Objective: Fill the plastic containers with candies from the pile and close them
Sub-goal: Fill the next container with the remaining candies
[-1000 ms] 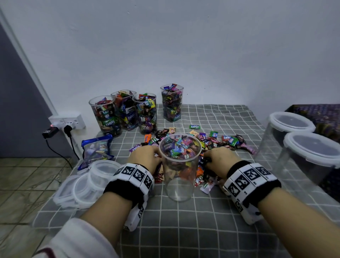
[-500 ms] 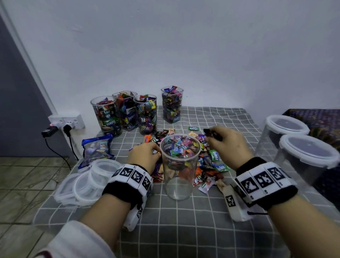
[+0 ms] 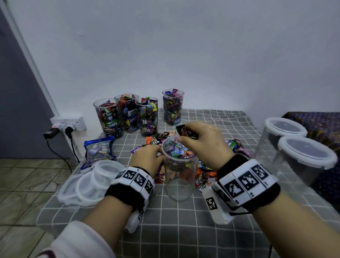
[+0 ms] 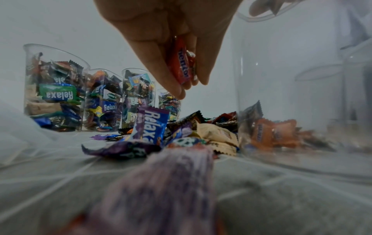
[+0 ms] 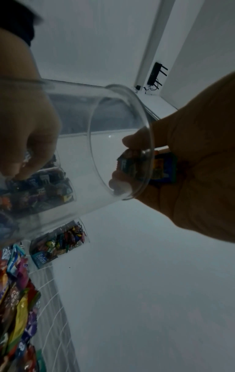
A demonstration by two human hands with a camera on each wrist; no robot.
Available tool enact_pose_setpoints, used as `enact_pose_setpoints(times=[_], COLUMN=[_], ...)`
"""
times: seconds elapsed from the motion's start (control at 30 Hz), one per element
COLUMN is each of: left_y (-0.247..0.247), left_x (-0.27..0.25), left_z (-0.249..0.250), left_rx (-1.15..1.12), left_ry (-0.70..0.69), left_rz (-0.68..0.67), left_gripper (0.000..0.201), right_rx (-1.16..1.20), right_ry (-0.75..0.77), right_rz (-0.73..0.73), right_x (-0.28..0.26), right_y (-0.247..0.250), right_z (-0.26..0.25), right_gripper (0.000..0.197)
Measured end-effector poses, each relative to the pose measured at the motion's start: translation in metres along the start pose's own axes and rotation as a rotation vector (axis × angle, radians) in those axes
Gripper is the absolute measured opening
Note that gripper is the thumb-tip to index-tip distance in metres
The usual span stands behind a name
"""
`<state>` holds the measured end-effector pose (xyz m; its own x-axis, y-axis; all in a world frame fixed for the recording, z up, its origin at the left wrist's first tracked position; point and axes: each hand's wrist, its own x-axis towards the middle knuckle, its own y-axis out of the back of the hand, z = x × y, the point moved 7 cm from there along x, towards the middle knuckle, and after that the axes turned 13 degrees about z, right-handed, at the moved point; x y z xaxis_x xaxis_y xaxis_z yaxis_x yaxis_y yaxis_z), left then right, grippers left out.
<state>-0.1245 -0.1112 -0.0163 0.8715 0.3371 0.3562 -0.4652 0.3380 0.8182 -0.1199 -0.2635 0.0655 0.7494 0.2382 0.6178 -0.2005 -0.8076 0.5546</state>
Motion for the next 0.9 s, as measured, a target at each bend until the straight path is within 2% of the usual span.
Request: enact_pose_setpoints(times=[0.37, 0.5, 0.6, 0.67, 0.77, 0.83, 0.9], left_y=[0.010, 0.018, 0.033, 0.049, 0.074, 0.085, 0.089], left_x=[-0.009, -0.005, 0.001, 0.004, 0.010, 0.013, 0.014], left_z=[0.006, -0.007, -0.014, -0.012, -0.003, 0.009, 0.023], left_rx=[-0.146, -0.240, -0.357, -0.405, -0.502, -0.575, -0.638], left_ry=[0.003, 0.090, 0.117, 0.098, 0.058, 0.022, -0.015], left_rz=[0.047, 0.087, 0.164, 0.229, 0.294, 0.297, 0.271], left_gripper=[0.016, 0.008, 0.008, 0.005, 0.006, 0.007, 0.012], right_rx=[0.002, -0.008, 0.061, 0.094, 0.201, 0.331, 0.406], right_ry=[0.055, 0.081, 0.041, -0.005, -0.190, -0.315, -0.382], right_rz=[0.030, 0.047, 0.083, 0.081, -0.052, -0.109, -0.170], right_x=[-0.006, -0.008, -0.013, -0.018, -0.030, -0.038, -0.045], right_y=[-0.003, -0.005, -0.002, 0.000, -0.010, -0.019, -0.029], right_z=[-0.009, -0.010, -0.004, 0.003, 0.024, 0.038, 0.047], right_gripper=[0.038, 0.046, 0.062, 0.071, 0.100, 0.121, 0.125])
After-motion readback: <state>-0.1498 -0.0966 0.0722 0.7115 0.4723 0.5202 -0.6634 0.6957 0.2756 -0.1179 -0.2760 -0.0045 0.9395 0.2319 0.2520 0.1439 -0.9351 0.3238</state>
